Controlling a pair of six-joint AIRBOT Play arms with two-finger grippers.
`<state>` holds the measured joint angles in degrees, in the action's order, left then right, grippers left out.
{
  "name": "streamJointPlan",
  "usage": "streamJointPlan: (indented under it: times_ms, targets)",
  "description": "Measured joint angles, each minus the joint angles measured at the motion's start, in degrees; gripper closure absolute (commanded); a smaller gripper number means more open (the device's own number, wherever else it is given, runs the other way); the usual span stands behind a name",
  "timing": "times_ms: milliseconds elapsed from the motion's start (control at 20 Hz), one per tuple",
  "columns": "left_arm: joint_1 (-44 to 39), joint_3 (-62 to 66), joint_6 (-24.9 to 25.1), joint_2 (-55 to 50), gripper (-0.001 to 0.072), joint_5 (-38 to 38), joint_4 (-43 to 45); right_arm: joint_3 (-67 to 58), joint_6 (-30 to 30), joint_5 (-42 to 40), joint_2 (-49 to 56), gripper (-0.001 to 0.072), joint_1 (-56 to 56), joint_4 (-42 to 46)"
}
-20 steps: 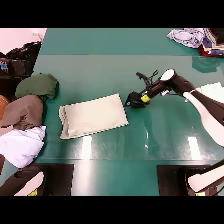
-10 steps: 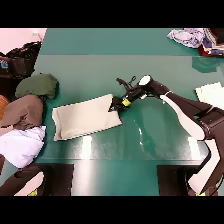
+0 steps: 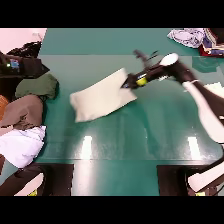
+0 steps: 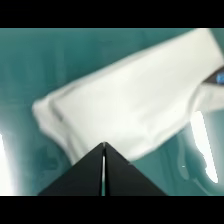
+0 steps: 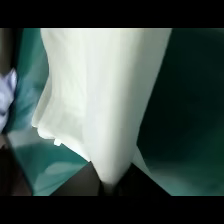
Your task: Fold the shirts.
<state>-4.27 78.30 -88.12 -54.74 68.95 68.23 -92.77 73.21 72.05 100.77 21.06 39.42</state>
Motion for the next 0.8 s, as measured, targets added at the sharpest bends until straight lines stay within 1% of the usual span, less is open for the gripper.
streamJointPlan:
  times_ms: [300,500,650,800]
  targets:
    - [-6.7,0.0,-2.2,0.0,0.0679,-4.8,-1.6,5.7,0.6,-1.9,-12.3,0.0694,-27.5,5.4]
    - [-8.4,0.0,-3.1,0.0,0.0679,-8.0,-2.0,7.5,0.2,-4.7,-14.9,0.0694,-43.6,6.4]
    - [-8.9,0.0,-3.5,0.0,0.0680,-9.0,-2.3,6.7,-0.4,-6.3,-13.9,0.0694,-51.4,6.7]
    - [-9.0,0.0,-4.2,0.0,0.0679,-9.4,-2.4,2.6,-0.6,-6.3,-11.4,0.0694,-54.8,6.6]
